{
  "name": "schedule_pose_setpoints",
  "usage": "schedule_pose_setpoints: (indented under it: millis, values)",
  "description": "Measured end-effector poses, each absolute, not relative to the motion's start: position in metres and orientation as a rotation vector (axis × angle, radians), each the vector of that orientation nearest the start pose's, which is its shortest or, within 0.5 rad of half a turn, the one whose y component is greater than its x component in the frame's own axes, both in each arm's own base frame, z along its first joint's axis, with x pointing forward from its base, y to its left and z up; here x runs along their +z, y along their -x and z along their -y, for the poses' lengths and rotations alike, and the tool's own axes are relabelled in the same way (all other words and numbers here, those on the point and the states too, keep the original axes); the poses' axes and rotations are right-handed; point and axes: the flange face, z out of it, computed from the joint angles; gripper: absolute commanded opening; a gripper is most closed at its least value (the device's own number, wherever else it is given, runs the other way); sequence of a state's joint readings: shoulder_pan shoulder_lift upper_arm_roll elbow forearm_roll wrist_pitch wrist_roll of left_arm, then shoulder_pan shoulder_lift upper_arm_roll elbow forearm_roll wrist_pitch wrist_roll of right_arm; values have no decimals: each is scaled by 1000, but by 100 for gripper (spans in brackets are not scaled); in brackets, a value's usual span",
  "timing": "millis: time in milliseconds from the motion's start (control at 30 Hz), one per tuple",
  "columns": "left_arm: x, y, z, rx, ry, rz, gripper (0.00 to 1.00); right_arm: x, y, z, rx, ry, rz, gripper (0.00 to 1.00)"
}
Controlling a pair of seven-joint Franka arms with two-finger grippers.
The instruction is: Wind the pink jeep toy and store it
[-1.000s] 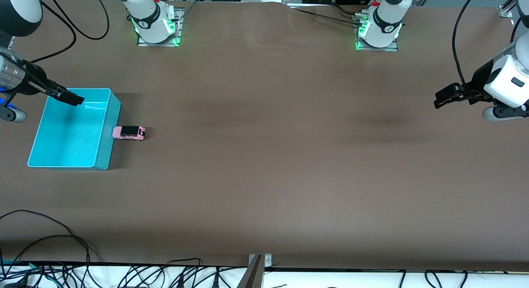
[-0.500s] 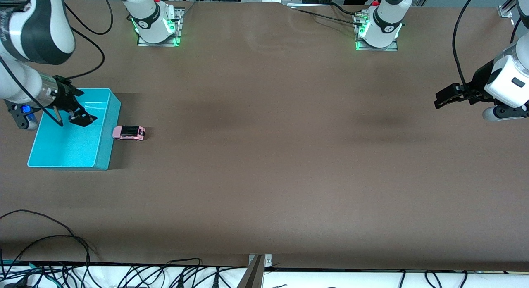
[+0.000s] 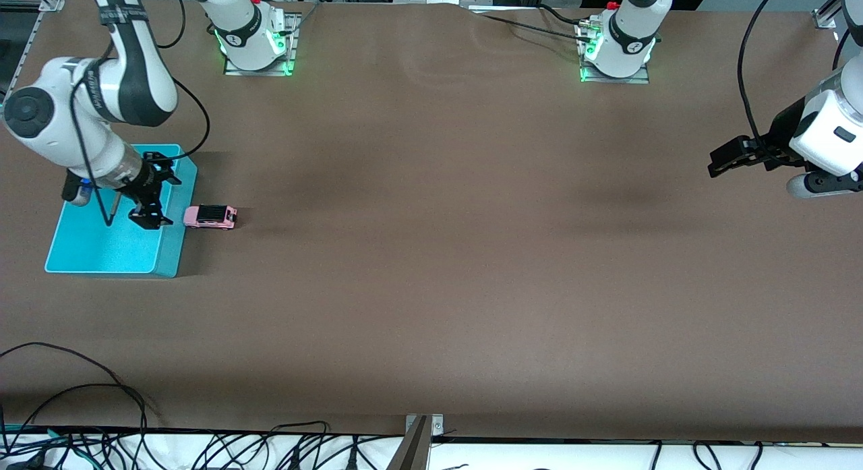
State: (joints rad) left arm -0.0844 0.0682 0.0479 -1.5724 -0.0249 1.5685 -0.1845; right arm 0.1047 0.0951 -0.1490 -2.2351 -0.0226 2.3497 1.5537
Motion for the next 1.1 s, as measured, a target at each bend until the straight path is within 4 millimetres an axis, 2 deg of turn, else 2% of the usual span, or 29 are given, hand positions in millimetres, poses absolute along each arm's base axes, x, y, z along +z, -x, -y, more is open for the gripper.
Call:
schedule_pose_setpoints:
  millis: [200,533,800,833,933,1000,1033,1100]
  values:
    - [585,-572,25,117,3144,234,100,296,-526,23,-63,2151,-2299,100]
    - [585,-572,25,117,3144,233,100,245,-529,23,-96,2125,-2318,100]
    - [585,-572,25,117,3144,233,100,208,-524,23,-90,2143,-2327,100]
    - [585,-572,25,117,3144,233,100,206,-523,23,-87,2145,-2328,95]
    - [585,-572,25,117,3144,233,100,201,-522,23,-80,2150,-2331,56]
    - [585,-572,25,117,3144,233,100,200,-522,23,-79,2151,-2331,34]
    - [585,-572,25,117,3144,233,100,200,-522,22,-79,2151,-2331,28]
    - [585,-572,25,117,3144,233,100,200,-522,22,-79,2152,-2330,22]
